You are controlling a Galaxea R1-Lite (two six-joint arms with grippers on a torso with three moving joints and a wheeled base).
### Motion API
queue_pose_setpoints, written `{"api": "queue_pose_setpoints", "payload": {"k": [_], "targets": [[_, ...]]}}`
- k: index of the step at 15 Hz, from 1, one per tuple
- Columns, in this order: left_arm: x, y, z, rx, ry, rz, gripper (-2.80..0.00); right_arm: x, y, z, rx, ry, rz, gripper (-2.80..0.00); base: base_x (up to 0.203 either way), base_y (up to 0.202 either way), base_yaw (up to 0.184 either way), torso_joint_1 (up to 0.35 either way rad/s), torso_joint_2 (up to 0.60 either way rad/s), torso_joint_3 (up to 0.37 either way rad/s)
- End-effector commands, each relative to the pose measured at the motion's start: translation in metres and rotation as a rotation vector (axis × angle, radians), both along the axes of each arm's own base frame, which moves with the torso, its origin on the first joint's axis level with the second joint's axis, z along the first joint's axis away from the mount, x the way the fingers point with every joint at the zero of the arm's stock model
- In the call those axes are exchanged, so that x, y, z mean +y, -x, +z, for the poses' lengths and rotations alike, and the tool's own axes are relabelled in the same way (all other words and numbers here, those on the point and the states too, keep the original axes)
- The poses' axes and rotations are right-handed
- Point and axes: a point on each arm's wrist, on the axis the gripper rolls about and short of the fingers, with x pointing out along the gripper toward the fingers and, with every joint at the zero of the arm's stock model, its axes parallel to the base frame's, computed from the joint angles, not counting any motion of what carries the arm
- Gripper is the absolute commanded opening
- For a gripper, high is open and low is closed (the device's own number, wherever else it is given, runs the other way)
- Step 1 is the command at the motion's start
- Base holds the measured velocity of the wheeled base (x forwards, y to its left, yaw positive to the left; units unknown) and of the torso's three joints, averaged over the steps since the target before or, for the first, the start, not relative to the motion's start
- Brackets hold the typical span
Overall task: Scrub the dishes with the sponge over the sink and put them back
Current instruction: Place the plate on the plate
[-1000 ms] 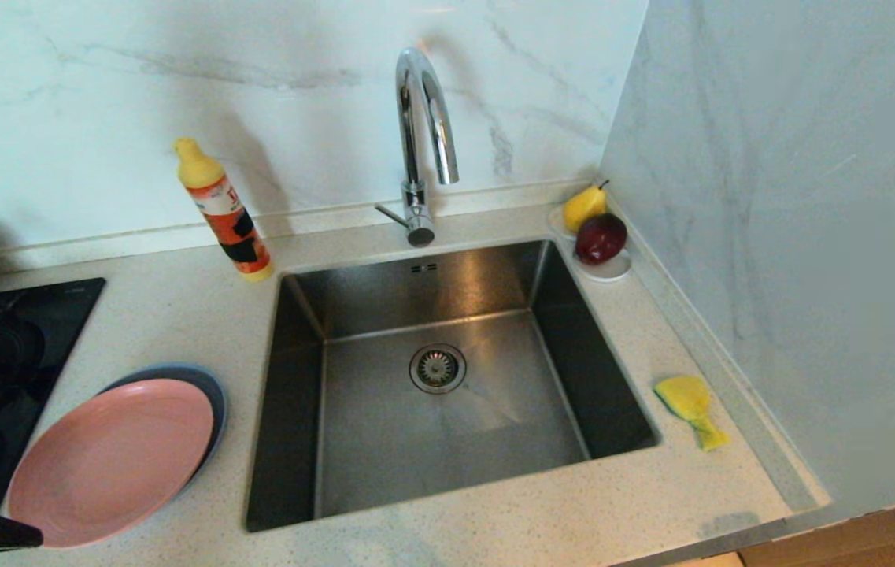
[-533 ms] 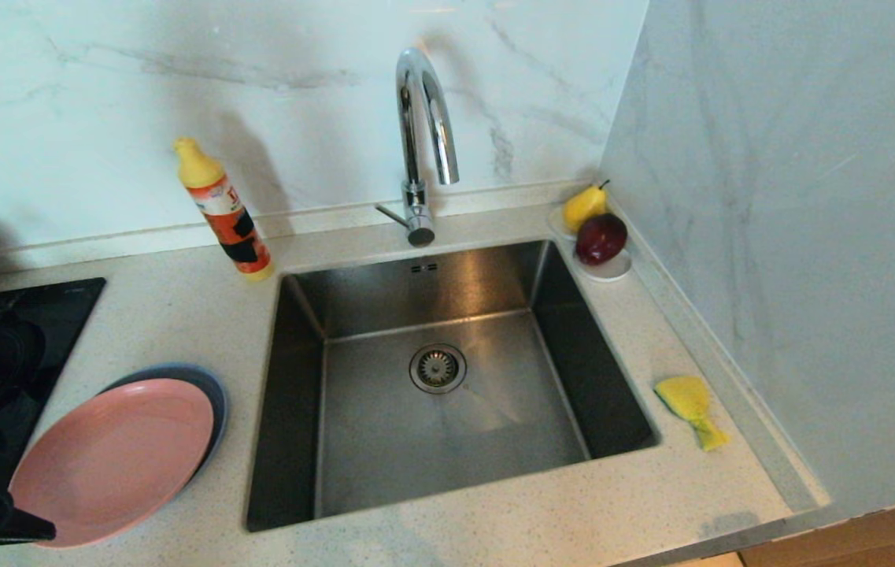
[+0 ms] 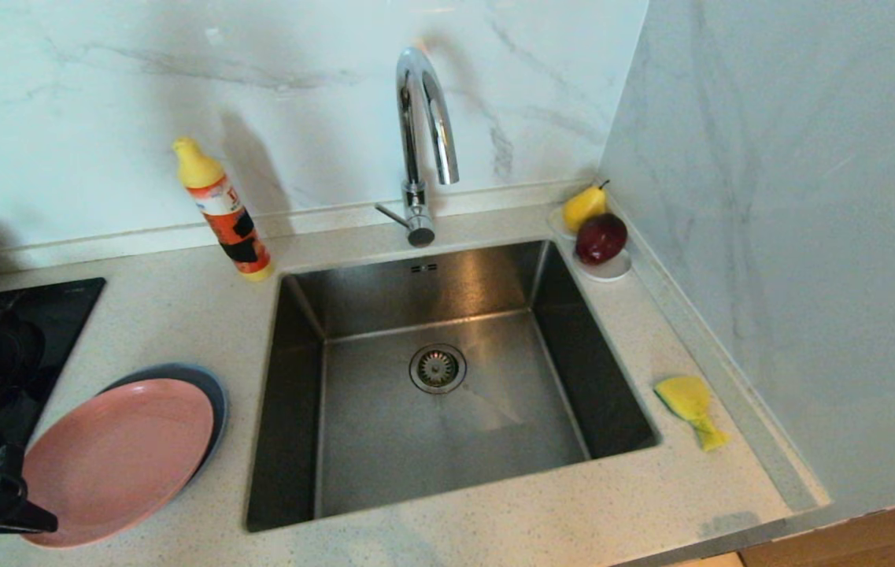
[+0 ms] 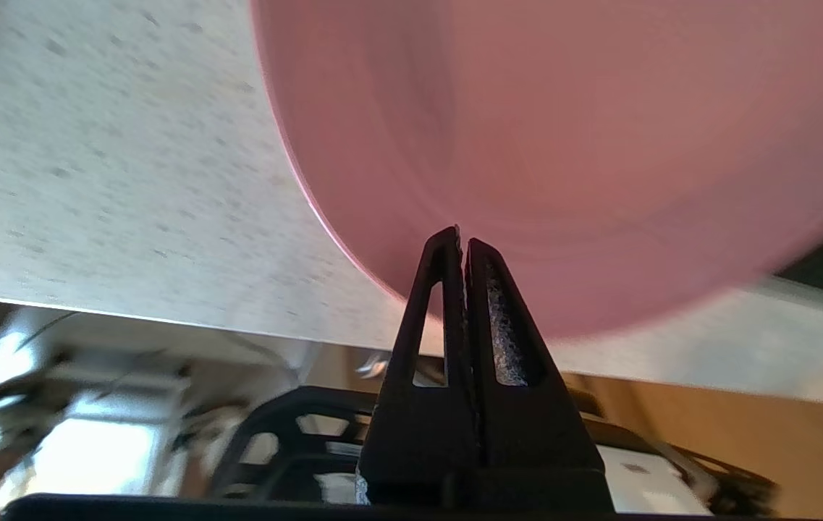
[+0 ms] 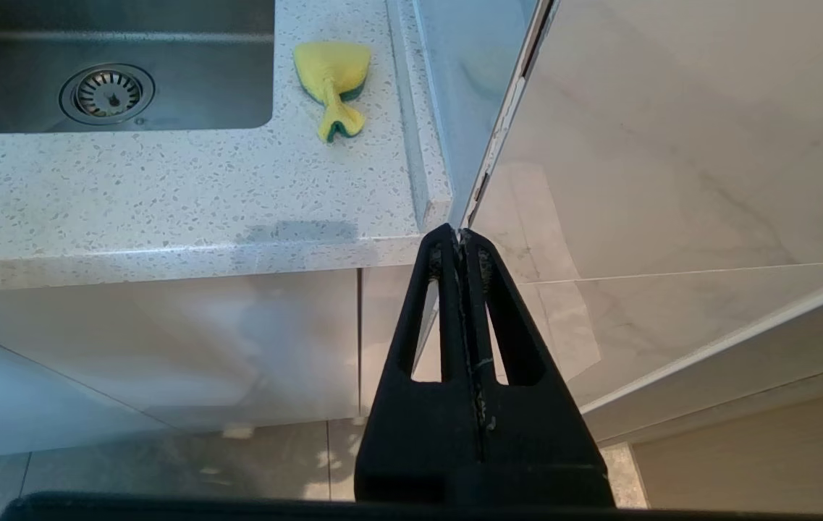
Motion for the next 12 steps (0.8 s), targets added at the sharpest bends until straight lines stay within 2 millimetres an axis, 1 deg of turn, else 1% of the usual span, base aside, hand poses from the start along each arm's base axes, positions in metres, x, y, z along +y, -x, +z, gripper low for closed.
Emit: {"api": "queue_pose_setpoints", "payload": {"k": [1, 8, 12], "targets": [[0.001, -0.01, -0.009, 0.043, 0.0, -0.017, -2.8, 0.0, 0.0, 0.0, 0.0, 0.001, 0.001, -2.8, 0.0, 0.0, 0.0, 0.0, 0.0, 0.0], [-0.002, -0.021, -0.017, 0.08, 0.0, -0.046, -2.8, 0.0, 0.0, 0.0, 0.0, 0.001, 0.001, -2.8, 0.0, 0.0, 0.0, 0.0, 0.0, 0.0], [0.002, -0.029, -0.014, 0.057, -0.014, -0.028, -2.8, 0.0, 0.0, 0.0, 0.0, 0.001, 0.001, -2.8, 0.0, 0.0, 0.0, 0.0, 0.0, 0.0]]}}
